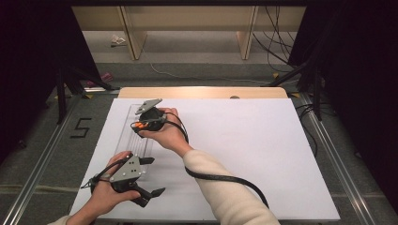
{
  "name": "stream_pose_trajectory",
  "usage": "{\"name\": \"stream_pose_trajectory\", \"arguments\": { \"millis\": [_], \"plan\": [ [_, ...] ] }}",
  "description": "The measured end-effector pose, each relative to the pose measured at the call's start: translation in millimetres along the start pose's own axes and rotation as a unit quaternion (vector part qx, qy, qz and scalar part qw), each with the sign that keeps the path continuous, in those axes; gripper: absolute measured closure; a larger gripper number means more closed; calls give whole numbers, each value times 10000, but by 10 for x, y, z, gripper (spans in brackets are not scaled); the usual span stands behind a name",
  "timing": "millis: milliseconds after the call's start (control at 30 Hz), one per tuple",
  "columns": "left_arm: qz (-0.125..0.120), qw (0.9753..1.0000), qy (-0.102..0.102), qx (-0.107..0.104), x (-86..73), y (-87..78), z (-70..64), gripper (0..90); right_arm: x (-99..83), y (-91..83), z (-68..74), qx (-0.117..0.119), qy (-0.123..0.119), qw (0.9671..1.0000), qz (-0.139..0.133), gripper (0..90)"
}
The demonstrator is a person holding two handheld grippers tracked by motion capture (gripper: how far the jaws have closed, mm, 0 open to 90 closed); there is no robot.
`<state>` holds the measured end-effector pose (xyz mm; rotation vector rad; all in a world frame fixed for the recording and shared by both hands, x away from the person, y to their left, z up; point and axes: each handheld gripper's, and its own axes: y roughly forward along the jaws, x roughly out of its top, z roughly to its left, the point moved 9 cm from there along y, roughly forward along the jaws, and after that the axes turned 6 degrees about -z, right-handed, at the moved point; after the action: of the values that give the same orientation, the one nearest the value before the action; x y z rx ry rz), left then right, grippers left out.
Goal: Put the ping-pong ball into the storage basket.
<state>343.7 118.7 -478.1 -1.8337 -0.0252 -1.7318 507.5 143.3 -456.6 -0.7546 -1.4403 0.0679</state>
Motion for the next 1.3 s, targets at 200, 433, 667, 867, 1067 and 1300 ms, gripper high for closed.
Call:
{"name": "stream_pose_trajectory", "arguments": {
  "millis": [200, 433, 667, 867, 1067, 1300],
  "plan": [
    [2, 10000, 3, 0, 0, 0, 0, 5, -4, 32, 9, 18, -10, 10000, 26, 513],
    [-5, 10000, -4, -5, 1, -1, -2, 5, -15, 81, 20, 46, -11, 10000, 74, 513],
    [-3, 10000, -5, -8, 0, -1, -3, 5, -17, 131, 30, 87, -32, 9999, 115, 513],
    [0, 10000, 0, -19, 0, -1, -6, 5, -28, 171, 41, 116, -34, 9998, 162, 513],
    [-1, 10000, -8, -15, -1, -2, -5, 5, -60, 213, 50, 143, -20, 9996, 232, 512],
    [0, 10000, -6, -14, -1, -3, -6, 5, -91, 254, 60, 186, -43, 9994, 302, 512]
  ]
}}
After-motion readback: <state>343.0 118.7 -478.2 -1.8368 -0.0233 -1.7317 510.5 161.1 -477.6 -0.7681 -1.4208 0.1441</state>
